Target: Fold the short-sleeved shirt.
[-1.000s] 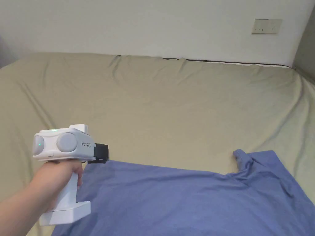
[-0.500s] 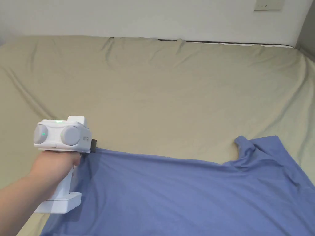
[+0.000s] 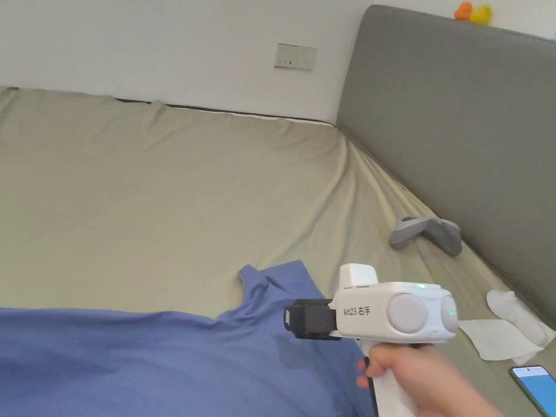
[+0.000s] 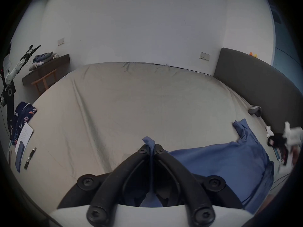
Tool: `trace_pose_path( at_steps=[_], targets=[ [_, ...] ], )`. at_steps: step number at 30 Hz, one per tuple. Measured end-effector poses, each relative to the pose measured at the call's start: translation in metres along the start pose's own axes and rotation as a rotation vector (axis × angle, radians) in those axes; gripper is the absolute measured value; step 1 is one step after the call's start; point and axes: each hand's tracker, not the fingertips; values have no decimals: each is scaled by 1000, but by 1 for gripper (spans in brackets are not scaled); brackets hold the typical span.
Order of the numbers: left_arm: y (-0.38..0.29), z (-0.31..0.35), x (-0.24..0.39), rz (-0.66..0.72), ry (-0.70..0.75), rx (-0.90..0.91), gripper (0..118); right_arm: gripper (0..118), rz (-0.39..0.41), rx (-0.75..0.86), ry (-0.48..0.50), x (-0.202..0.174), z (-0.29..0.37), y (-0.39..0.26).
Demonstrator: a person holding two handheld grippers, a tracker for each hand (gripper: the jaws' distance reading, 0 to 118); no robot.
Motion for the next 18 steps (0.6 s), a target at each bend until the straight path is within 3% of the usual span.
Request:
trace_pose_path(
  at_steps=[4,6,7,9,10,11,12,18],
  targets=[
    [1,-9,0,-4,6,-28,0,96,56,-68,-274,22,-65,27],
    [1,-23,-9,-7,10,-38,0,92,75,-79,-261,30,-77,24],
    [1,-25,-10,-6,10,-47,0,79,72,-104,-237,34,-82,23],
    [-1,-34,-15,-3,8,-61,0,67,38,-139,-194,40,-86,19],
    [-1,-36,-15,-11,7,-67,0,40,22,-93,-178,42,-77,17],
    [-2,-38,-15,-18,10,-69,0,3,29,-79,-163,43,-74,17],
    [-2,-39,-16,-22,9,-72,0,2,44,-47,-111,43,-71,18],
    [0,-14,-16,12,4,-46,0,2,94,56,-144,27,-23,24]
  ],
)
